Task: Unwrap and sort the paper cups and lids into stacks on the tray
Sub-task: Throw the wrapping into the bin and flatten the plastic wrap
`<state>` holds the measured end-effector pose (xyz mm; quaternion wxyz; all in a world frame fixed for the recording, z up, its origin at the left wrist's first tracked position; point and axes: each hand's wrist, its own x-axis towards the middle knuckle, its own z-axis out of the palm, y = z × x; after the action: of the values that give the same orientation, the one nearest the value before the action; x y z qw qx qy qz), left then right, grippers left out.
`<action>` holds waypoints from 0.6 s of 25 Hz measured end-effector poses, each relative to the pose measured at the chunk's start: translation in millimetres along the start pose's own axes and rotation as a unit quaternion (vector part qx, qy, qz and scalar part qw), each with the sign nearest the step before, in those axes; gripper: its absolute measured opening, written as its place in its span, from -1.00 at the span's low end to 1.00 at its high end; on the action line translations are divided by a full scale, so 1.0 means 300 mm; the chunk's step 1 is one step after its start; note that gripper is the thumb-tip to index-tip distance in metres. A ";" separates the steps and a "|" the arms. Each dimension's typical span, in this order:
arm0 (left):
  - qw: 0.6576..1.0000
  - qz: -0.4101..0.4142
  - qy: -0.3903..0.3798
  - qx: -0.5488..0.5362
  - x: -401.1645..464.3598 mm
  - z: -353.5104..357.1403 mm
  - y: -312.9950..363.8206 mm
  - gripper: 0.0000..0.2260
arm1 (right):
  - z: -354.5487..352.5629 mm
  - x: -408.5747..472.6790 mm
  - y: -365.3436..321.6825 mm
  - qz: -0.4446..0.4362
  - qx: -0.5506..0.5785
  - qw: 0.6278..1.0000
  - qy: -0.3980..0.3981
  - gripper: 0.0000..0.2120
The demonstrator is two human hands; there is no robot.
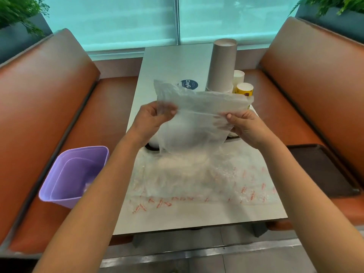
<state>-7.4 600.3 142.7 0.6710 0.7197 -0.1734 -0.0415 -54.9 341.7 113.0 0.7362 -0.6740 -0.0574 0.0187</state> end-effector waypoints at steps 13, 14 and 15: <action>0.911 -0.274 -0.262 0.163 -0.294 0.001 -0.394 -0.89 | 0.079 -0.190 0.266 0.356 -0.151 0.915 -0.118 -0.81; 0.914 -0.281 -0.246 0.160 -0.293 0.013 -0.399 -0.91 | 0.077 -0.185 0.292 0.351 -0.144 0.920 -0.100 -0.83; 0.918 -0.288 -0.225 0.155 -0.286 0.028 -0.401 -0.92 | 0.077 -0.177 0.315 0.343 -0.148 0.924 -0.080 -0.85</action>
<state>-66.9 623.3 9.0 0.4530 0.8054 -0.1094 -0.3662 -105.4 367.5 17.7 0.5696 -0.7499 0.1163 0.3156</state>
